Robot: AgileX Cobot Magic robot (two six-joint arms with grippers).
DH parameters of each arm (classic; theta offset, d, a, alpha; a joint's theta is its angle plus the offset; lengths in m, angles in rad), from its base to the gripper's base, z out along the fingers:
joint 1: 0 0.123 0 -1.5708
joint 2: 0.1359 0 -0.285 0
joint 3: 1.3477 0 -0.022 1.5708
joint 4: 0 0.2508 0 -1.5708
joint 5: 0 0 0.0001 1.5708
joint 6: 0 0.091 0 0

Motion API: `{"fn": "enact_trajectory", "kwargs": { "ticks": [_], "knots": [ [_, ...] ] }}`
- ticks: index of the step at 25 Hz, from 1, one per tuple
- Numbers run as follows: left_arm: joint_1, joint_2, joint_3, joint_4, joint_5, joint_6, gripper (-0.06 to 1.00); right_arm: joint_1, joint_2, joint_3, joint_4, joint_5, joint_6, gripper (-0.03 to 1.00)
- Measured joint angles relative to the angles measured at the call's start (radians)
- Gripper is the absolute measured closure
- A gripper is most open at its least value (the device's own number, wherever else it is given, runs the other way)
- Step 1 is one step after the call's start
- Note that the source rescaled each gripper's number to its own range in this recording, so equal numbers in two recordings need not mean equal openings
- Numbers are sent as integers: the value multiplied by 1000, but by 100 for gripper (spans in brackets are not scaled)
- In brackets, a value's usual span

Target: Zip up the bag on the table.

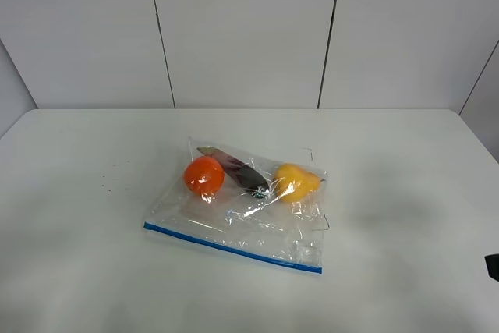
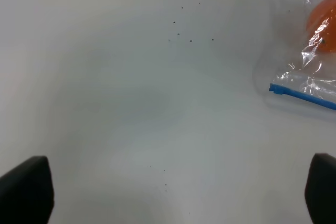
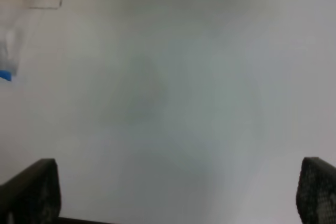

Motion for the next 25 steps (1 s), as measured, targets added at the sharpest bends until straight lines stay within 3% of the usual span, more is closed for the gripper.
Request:
{"fn": "enact_trajectory", "kwargs": {
  "ticks": [7,13,25],
  "knots": [
    [0,0,0,0,0,0,-6,59,-74,6,5,47,0,-3],
    [0,0,0,1,0,0,-6,66,-219,6,5,-11,0,-3],
    [0,0,0,1,0,0,-6,66,-382,28,5,-7,1,-3]
  ]
}}
